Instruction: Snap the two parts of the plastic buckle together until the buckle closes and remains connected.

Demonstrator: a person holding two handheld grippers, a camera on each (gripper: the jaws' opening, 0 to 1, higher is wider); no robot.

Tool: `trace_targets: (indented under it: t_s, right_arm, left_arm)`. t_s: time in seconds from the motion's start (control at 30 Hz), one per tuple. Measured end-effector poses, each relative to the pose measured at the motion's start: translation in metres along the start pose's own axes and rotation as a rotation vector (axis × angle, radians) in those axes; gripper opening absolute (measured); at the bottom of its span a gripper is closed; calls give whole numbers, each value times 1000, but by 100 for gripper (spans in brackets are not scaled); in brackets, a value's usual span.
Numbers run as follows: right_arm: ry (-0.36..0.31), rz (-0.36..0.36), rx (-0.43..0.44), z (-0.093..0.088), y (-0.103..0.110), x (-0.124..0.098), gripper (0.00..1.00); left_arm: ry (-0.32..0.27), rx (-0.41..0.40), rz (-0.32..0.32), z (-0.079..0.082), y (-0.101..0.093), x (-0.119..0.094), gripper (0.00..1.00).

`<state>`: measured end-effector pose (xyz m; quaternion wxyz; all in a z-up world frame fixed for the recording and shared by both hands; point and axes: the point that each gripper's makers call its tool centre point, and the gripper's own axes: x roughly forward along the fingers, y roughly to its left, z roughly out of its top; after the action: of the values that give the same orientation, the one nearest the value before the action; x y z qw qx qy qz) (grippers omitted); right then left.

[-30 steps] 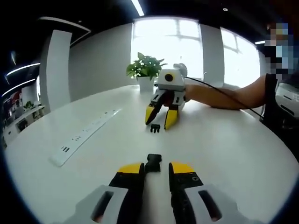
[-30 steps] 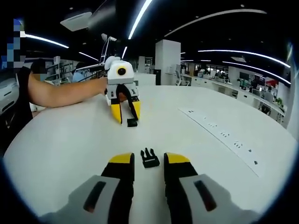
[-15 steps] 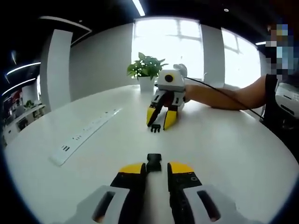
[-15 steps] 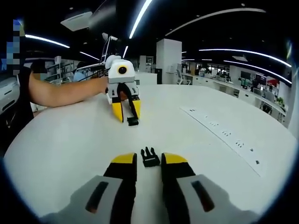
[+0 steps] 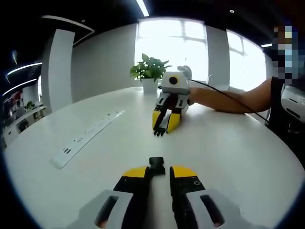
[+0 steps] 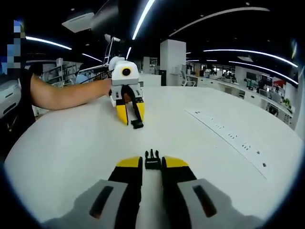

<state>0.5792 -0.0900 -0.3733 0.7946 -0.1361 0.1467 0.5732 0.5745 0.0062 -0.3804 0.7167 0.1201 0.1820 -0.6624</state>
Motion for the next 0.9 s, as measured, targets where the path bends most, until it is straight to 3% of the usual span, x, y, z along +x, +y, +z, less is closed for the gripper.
trace_targets:
  t_s: [0.67, 0.9]
  right_arm:
    - [-5, -12, 6, 0, -1, 0, 15]
    - [-6, -18, 9, 0, 1, 0, 15]
  left_arm:
    - [-8, 13, 34, 0, -1, -1, 13]
    - [-14, -53, 61, 1, 4, 0, 13]
